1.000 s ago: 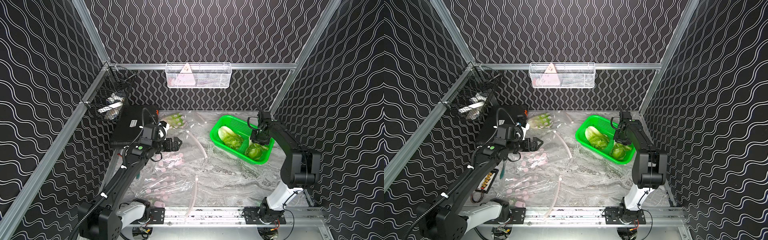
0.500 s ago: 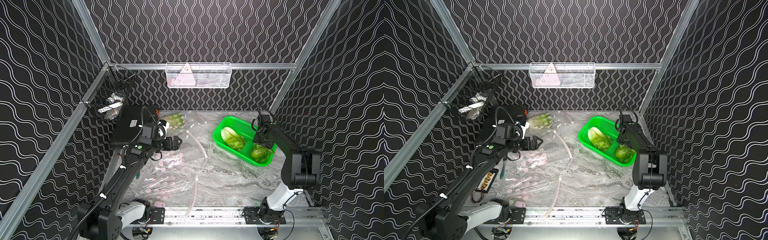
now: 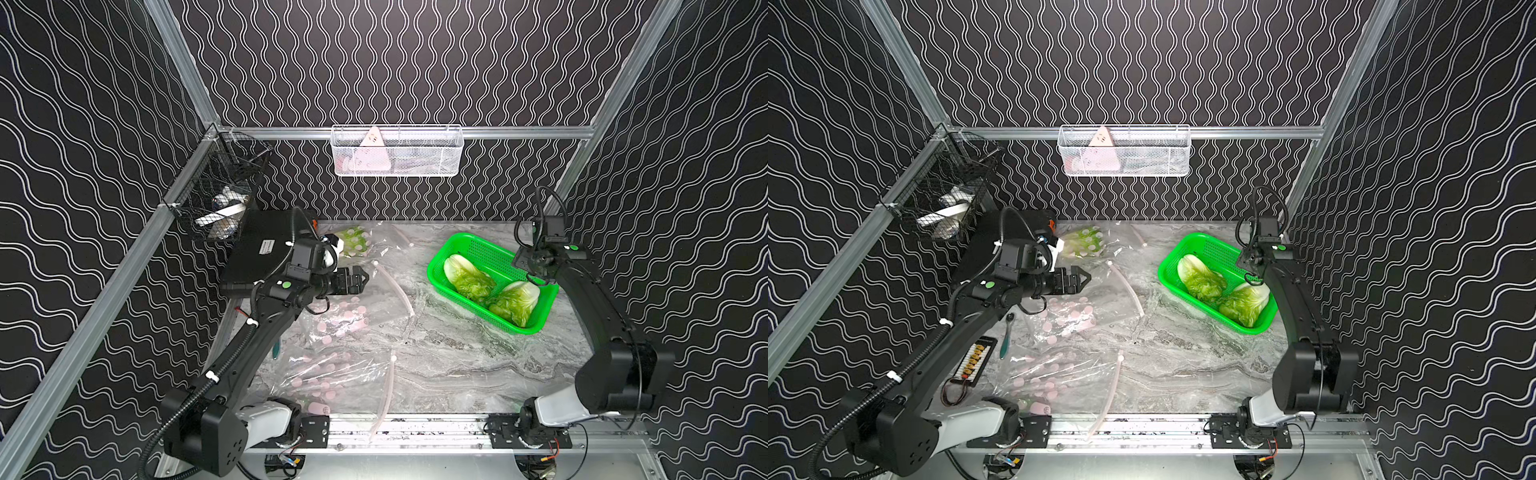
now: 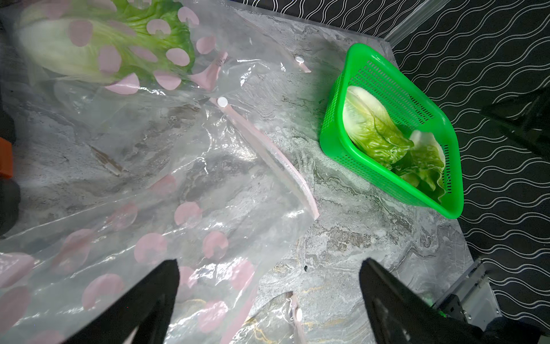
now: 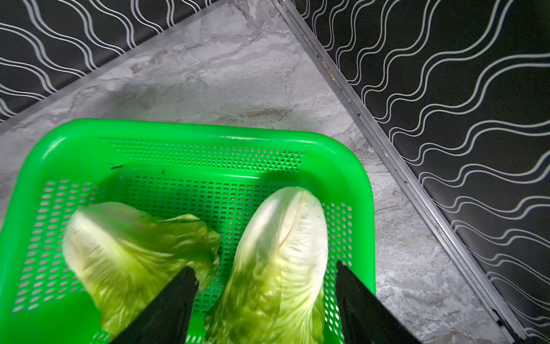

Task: Open the zip-top bag and take out the chinese cabbages
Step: Adjust the Chinese cabbage in the basket.

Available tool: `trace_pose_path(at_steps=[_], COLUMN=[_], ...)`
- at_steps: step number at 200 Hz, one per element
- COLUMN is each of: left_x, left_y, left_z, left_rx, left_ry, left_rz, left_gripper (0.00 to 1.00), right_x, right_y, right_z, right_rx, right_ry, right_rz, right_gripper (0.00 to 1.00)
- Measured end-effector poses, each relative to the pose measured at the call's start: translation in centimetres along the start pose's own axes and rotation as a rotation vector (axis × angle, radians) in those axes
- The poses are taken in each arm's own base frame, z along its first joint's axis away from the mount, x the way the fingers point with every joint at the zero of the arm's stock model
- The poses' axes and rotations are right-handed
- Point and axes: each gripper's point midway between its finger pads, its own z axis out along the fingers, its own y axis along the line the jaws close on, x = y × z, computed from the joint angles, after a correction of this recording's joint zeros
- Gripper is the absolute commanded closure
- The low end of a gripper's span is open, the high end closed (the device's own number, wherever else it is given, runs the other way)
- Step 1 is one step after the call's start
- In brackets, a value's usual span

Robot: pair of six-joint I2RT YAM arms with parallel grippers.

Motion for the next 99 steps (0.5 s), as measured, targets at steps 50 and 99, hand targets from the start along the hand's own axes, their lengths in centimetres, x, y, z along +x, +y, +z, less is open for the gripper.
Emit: trace_pose_path(at_steps=[50, 99], left_x=[-2.0, -2.9], left_y=[-3.2, -2.8], left_z=[4.5, 10.5], left_rx=[0.001, -0.125], left_ry=[0.061, 0.107], left_rz=[0.086, 0.014], left_gripper=[0.01, 0.01], right_x=[3.4, 3.3], right_y=[1.7, 3.8], right_z=[-2.5, -6.6], right_rx=[-0.236, -0.462], right_ry=[-0.006, -0.112], right_rz=[-0.038, -0.044], right_gripper=[0.22, 0.21])
